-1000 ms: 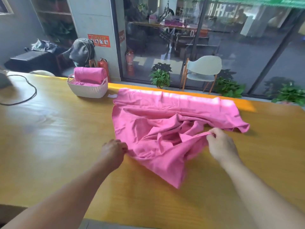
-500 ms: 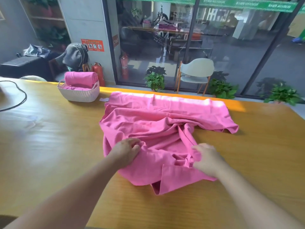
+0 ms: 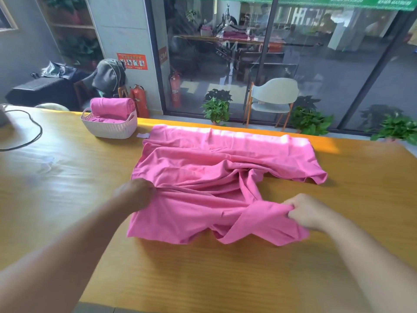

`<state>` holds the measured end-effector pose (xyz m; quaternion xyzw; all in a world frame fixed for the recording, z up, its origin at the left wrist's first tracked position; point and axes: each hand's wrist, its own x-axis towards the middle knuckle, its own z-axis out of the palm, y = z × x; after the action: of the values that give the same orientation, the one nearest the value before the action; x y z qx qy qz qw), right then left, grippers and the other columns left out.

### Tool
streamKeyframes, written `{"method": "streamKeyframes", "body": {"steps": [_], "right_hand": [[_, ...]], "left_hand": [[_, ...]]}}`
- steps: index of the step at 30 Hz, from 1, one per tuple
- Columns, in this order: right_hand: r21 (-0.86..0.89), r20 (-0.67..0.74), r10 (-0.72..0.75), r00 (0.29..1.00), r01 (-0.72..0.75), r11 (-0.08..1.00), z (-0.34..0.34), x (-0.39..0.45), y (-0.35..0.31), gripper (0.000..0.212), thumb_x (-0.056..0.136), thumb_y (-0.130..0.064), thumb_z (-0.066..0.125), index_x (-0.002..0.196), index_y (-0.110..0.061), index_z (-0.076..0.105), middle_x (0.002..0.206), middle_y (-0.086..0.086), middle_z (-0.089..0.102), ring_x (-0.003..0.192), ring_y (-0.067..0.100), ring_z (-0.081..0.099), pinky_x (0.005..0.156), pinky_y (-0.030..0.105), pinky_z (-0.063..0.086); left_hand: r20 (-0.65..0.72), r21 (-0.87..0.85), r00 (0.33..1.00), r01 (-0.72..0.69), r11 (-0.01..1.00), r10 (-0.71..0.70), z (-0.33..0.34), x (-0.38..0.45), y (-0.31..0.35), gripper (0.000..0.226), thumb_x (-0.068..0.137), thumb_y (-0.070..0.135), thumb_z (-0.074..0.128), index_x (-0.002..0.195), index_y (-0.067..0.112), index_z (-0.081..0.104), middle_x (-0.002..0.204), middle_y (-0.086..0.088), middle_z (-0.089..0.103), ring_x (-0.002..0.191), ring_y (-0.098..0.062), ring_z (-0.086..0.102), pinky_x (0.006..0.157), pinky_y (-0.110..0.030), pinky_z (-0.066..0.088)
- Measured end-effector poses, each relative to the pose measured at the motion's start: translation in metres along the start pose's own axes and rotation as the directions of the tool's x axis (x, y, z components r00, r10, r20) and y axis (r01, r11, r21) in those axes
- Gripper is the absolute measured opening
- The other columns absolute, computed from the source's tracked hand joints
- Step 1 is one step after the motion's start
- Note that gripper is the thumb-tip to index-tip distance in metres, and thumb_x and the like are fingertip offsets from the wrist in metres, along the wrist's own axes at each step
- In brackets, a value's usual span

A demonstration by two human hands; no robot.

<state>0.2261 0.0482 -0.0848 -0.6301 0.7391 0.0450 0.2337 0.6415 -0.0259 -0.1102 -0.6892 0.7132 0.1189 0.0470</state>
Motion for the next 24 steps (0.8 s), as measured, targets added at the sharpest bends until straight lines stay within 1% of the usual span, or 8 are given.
{"method": "streamKeyframes", "body": {"steps": [3, 7, 11, 15, 18, 20, 22, 24], "right_hand": [[0.093, -0.091, 0.076, 0.993, -0.068, 0.993, -0.027, 0.007, 0.029, 0.036, 0.083, 0.003, 0.05, 0.069, -0.023, 0.071, 0.072, 0.001, 0.063, 0.063, 0.018, 0.05, 0.054, 0.028, 0.035], [0.005, -0.118, 0.326, 0.938, -0.328, 0.945, -0.041, 0.017, 0.076, 0.031, 0.09, -0.007, 0.052, 0.11, -0.015, 0.074, 0.112, 0.011, 0.07, 0.092, 0.027, 0.061, 0.063, 0.025, 0.045], [-0.094, -0.2, 0.511, 0.836, -0.535, 0.839, -0.031, 0.022, 0.094, 0.05, 0.082, -0.026, 0.057, 0.131, -0.024, 0.061, 0.139, 0.009, 0.054, 0.123, 0.03, 0.054, 0.097, 0.034, 0.047], [-0.018, -0.306, 0.032, 0.952, -0.039, 0.999, -0.005, 0.023, 0.045, 0.053, 0.078, -0.012, 0.065, 0.128, -0.028, 0.061, 0.142, 0.003, 0.046, 0.13, 0.025, 0.044, 0.108, 0.031, 0.037], [-0.015, -0.082, -0.187, 0.979, 0.187, 0.982, 0.023, 0.021, 0.008, 0.086, 0.072, -0.026, 0.077, 0.149, -0.025, 0.038, 0.154, 0.0, 0.034, 0.143, 0.021, 0.031, 0.117, 0.029, 0.027], [-0.153, 0.074, -0.137, 0.988, 0.147, 0.977, 0.043, 0.019, -0.003, 0.104, 0.077, -0.035, 0.077, 0.158, -0.027, 0.014, 0.163, 0.001, 0.019, 0.151, 0.02, 0.016, 0.122, 0.035, 0.016], [-0.271, 0.104, -0.108, 0.989, 0.132, 0.953, 0.055, 0.017, -0.005, 0.079, 0.086, -0.027, 0.065, 0.155, -0.029, 0.025, 0.158, 0.002, 0.034, 0.147, 0.022, 0.028, 0.121, 0.038, 0.02], [-0.27, 0.105, -0.104, 0.989, 0.129, 0.954, 0.055, 0.013, -0.007, 0.032, 0.085, -0.012, 0.053, 0.109, -0.031, 0.063, 0.116, -0.001, 0.065, 0.117, 0.026, 0.055, 0.095, 0.032, 0.042]], "left_hand": [[-0.12, -0.041, 0.97, 0.208, 0.977, -0.211, -0.015, 0.012, -0.004, 0.037, 0.098, 0.02, 0.033, 0.113, 0.022, 0.067, 0.116, -0.005, 0.065, 0.101, -0.028, 0.062, 0.081, -0.039, 0.052], [-0.239, -0.174, 0.899, 0.333, 0.927, -0.368, -0.036, 0.016, -0.005, 0.03, 0.094, 0.014, 0.038, 0.101, 0.018, 0.068, 0.106, -0.011, 0.065, 0.093, -0.032, 0.06, 0.076, -0.036, 0.048], [-0.479, -0.189, 0.859, 0.098, 0.977, -0.179, -0.05, 0.0, 0.03, 0.025, 0.099, 0.011, 0.041, 0.098, 0.011, 0.065, 0.106, -0.01, 0.064, 0.093, -0.027, 0.056, 0.073, -0.038, 0.048], [-0.418, -0.249, 0.875, -0.368, 0.896, 0.244, -0.006, -0.052, 0.114, 0.035, 0.092, 0.043, 0.044, 0.067, 0.022, 0.055, 0.076, 0.009, 0.059, 0.068, -0.016, 0.055, 0.059, -0.026, 0.041], [-0.065, 0.003, 0.897, -0.439, 0.899, 0.438, 0.051, -0.068, 0.13, 0.075, 0.067, 0.078, 0.036, 0.12, 0.03, 0.059, 0.118, 0.009, 0.056, 0.108, -0.016, 0.055, 0.095, -0.033, 0.047], [0.033, 0.196, 0.893, -0.446, 0.873, 0.449, 0.078, -0.064, 0.119, 0.082, 0.056, 0.079, 0.048, 0.121, 0.032, 0.062, 0.118, 0.007, 0.059, 0.11, -0.019, 0.059, 0.101, -0.036, 0.044], [-0.036, 0.296, 0.87, -0.461, 0.836, 0.492, 0.086, -0.059, 0.107, 0.039, 0.052, 0.055, 0.072, 0.084, 0.032, 0.072, 0.089, 0.01, 0.065, 0.083, -0.015, 0.066, 0.095, -0.033, 0.04], [-0.075, 0.305, 0.851, -0.476, 0.825, 0.519, 0.082, -0.051, 0.102, 0.015, 0.054, 0.032, 0.075, 0.066, 0.028, 0.066, 0.07, 0.011, 0.063, 0.069, -0.015, 0.065, 0.09, -0.033, 0.037]]}}
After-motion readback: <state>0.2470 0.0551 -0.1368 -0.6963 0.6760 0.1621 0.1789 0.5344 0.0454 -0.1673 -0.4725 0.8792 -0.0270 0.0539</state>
